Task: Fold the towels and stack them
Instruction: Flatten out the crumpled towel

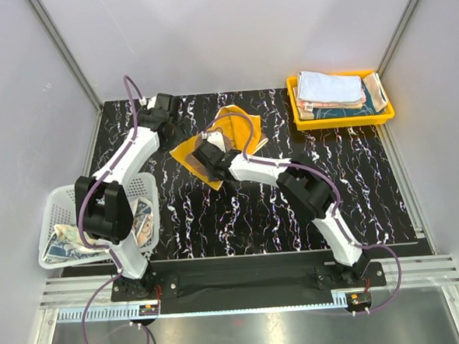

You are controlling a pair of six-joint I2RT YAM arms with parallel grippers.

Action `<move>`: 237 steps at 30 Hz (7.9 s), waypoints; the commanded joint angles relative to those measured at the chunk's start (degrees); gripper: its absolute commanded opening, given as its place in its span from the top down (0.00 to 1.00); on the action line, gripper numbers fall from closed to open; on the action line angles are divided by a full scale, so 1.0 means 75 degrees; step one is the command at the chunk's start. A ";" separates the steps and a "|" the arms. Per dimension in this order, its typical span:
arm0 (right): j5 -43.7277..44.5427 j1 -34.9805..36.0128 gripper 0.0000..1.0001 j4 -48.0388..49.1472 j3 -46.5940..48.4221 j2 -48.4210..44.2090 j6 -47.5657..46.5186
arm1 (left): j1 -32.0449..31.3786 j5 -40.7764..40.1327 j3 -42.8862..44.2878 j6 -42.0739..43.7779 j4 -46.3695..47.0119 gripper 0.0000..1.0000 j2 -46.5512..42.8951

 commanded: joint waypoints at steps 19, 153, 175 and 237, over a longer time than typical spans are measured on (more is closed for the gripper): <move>-0.2511 0.0421 0.63 -0.0679 -0.6619 -0.6069 -0.0027 | -0.0965 0.1021 -0.1724 -0.0428 0.0980 0.37 -0.0598; -0.1127 -0.2556 0.96 0.0925 -0.7288 -0.6692 0.1146 | -0.2020 0.3506 0.1005 0.3463 0.2481 0.41 0.2190; -0.1081 -0.2556 0.96 0.0879 -0.7253 -0.6657 0.1134 | -0.2173 0.4326 0.0620 0.3276 0.2726 0.45 0.2472; -0.1115 -0.4454 1.00 0.1382 0.0328 -0.1852 -0.2698 | 0.0124 0.4104 0.3878 0.2491 0.4121 1.00 0.3925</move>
